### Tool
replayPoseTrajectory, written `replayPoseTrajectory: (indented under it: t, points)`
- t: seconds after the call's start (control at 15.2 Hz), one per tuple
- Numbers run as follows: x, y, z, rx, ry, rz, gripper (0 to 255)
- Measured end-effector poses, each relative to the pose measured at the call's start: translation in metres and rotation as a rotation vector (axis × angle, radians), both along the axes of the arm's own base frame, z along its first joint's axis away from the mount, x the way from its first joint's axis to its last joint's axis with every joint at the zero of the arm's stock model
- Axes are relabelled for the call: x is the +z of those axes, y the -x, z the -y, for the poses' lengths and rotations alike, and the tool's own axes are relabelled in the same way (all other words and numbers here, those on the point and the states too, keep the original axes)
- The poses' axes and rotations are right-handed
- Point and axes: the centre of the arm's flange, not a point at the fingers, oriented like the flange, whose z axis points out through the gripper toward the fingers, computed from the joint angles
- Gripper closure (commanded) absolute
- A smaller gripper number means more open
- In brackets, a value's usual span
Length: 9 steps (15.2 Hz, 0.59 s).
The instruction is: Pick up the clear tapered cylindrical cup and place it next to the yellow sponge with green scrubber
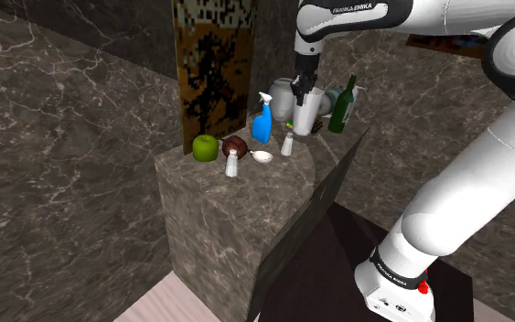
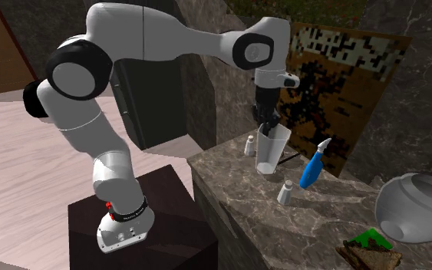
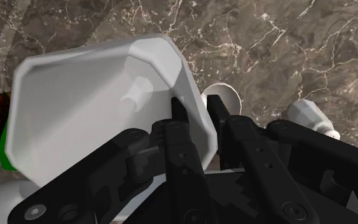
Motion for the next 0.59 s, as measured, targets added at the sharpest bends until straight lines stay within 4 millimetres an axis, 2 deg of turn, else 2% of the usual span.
replayPoseTrajectory:
  t: [0.59]
  points:
    - [-0.027,-0.036,0.106,0.000,0.000,0.000,255]
